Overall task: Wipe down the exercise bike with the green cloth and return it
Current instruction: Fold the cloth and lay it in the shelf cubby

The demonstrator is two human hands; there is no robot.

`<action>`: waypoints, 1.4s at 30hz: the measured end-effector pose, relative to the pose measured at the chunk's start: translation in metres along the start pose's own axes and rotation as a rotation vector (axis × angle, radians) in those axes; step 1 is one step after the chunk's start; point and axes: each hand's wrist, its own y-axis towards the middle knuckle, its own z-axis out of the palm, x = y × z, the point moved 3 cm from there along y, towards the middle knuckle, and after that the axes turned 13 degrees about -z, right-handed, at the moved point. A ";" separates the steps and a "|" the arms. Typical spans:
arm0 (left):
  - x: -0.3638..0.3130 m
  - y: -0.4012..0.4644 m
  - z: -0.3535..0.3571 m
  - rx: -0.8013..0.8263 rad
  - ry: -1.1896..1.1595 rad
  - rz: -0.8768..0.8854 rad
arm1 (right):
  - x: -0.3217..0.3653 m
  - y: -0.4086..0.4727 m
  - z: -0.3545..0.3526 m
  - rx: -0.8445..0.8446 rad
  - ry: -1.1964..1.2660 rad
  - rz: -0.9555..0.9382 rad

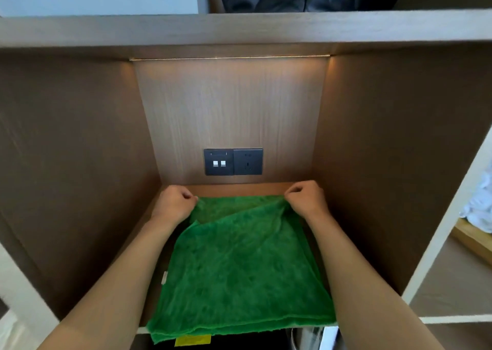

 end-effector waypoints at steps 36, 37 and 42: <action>0.002 0.007 0.013 0.141 -0.430 0.031 | -0.009 0.012 0.012 -0.136 0.340 0.089; 0.002 0.006 0.013 0.136 -0.423 0.018 | -0.011 0.012 0.012 -0.128 0.341 0.109; 0.001 0.001 0.012 0.108 -0.396 0.029 | -0.013 0.011 0.016 -0.009 0.375 0.163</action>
